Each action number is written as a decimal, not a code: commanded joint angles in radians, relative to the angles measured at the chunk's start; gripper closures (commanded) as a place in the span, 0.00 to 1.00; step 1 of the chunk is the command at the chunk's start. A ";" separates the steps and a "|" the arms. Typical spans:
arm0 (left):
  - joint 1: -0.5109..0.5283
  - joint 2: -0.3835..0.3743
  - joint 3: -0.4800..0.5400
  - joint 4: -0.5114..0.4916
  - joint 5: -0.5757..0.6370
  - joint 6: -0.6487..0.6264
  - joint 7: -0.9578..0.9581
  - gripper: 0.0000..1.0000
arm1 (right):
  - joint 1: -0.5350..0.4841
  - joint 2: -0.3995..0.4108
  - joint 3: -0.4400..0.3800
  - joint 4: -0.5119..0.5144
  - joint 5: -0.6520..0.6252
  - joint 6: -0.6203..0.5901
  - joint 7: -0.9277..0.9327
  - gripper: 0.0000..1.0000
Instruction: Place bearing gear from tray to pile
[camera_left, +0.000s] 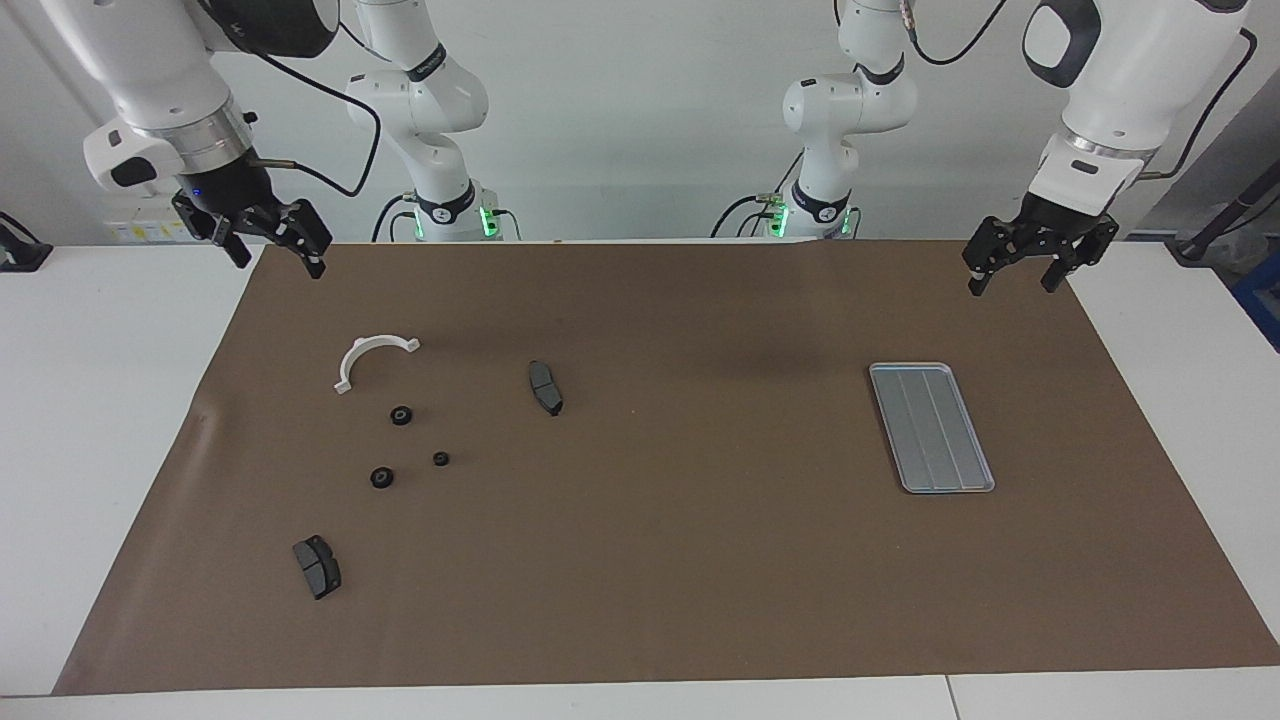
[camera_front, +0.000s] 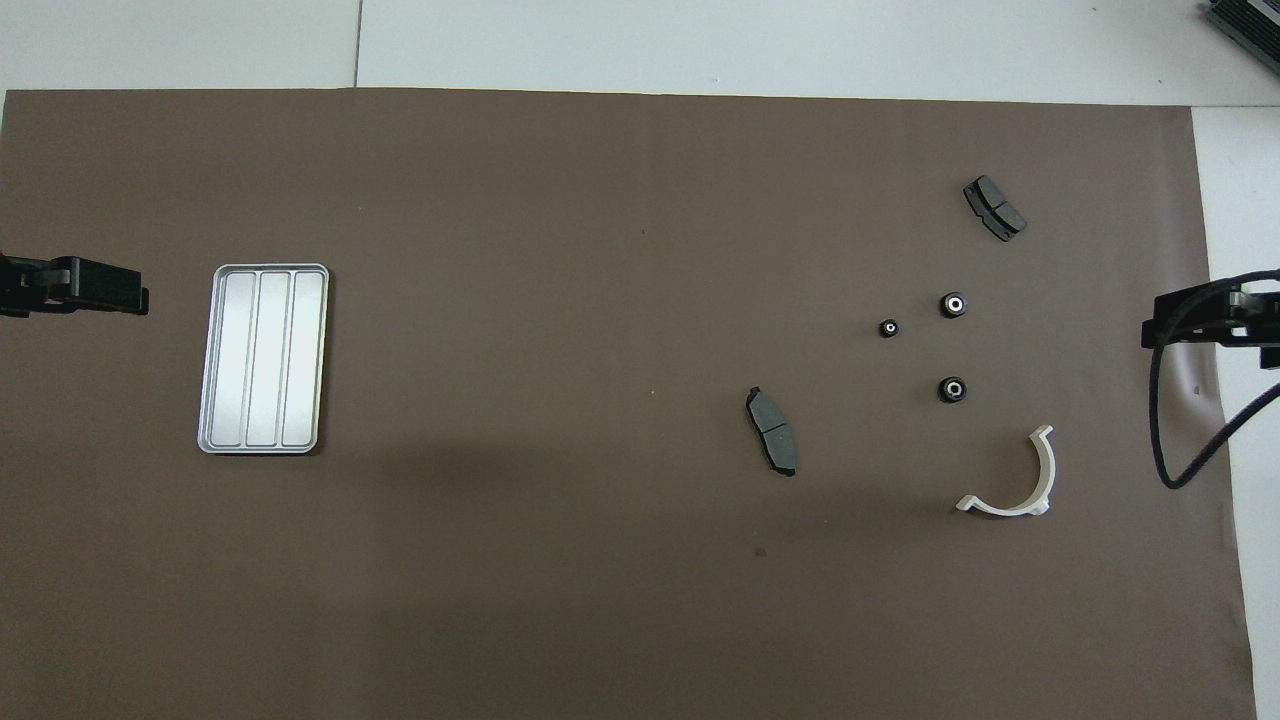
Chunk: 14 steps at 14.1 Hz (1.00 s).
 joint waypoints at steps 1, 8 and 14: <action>-0.003 -0.026 0.003 -0.022 0.009 -0.009 -0.012 0.00 | 0.013 -0.011 -0.008 -0.006 -0.006 -0.018 -0.023 0.00; -0.003 -0.026 0.003 -0.022 0.009 -0.009 -0.012 0.00 | 0.030 -0.014 0.001 -0.014 -0.021 -0.015 -0.017 0.00; -0.003 -0.026 0.003 -0.022 0.009 -0.009 -0.012 0.00 | 0.030 -0.014 0.001 -0.009 -0.020 -0.021 -0.020 0.00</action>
